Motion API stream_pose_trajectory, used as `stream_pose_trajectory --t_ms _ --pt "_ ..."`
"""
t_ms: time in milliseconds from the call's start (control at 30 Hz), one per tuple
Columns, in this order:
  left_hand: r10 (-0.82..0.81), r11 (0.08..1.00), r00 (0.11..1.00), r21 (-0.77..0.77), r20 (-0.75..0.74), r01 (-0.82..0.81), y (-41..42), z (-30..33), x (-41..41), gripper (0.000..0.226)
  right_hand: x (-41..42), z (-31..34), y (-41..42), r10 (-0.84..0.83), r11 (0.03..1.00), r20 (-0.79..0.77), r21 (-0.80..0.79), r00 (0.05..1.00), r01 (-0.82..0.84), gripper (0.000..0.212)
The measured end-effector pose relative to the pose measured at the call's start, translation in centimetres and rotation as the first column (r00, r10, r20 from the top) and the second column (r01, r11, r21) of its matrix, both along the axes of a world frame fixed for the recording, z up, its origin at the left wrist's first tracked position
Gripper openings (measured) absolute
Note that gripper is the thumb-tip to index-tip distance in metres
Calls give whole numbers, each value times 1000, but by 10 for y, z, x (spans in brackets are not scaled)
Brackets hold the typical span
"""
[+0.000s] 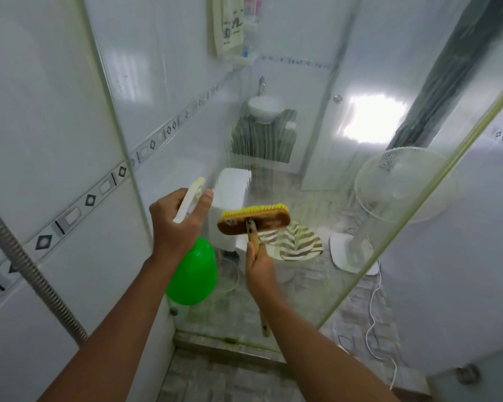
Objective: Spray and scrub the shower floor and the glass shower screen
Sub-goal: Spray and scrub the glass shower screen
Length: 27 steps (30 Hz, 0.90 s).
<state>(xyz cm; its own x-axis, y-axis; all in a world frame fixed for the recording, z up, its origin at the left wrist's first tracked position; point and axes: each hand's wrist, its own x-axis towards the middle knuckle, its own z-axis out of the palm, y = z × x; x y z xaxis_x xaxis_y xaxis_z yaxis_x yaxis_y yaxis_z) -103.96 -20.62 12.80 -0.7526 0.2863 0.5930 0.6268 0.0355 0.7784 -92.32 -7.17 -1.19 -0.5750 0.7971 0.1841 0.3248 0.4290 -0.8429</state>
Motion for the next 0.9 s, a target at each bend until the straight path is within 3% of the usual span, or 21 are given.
stream_pose_trajectory --t_ms 100,200,267,467,600,733,900 --pt "-41 999 999 -13 -5 41 8 3 3 57 1 30 11 -71 996 -131 46 989 78 56" --pt "-116 993 993 -36 6 116 18 6 11 52 -5 121 28 -82 984 -320 126 944 128 35" --pt "-221 969 974 -99 53 225 28 5 19 43 -5 183 42 -63 972 -410 180 910 149 34" --pt "-340 920 922 -137 187 367 47 -11 43 52 28 293 87 -80 951 -513 217 854 220 38" --pt "-388 905 916 -149 99 399 52 -14 49 48 43 295 100 -97 948 -506 217 857 235 38" --pt "-369 921 915 -67 162 383 61 -11 58 47 45 274 102 -133 937 -507 215 852 274 37" --pt "-316 947 930 3 188 321 59 -4 61 49 53 180 95 -147 947 -477 184 867 262 30"
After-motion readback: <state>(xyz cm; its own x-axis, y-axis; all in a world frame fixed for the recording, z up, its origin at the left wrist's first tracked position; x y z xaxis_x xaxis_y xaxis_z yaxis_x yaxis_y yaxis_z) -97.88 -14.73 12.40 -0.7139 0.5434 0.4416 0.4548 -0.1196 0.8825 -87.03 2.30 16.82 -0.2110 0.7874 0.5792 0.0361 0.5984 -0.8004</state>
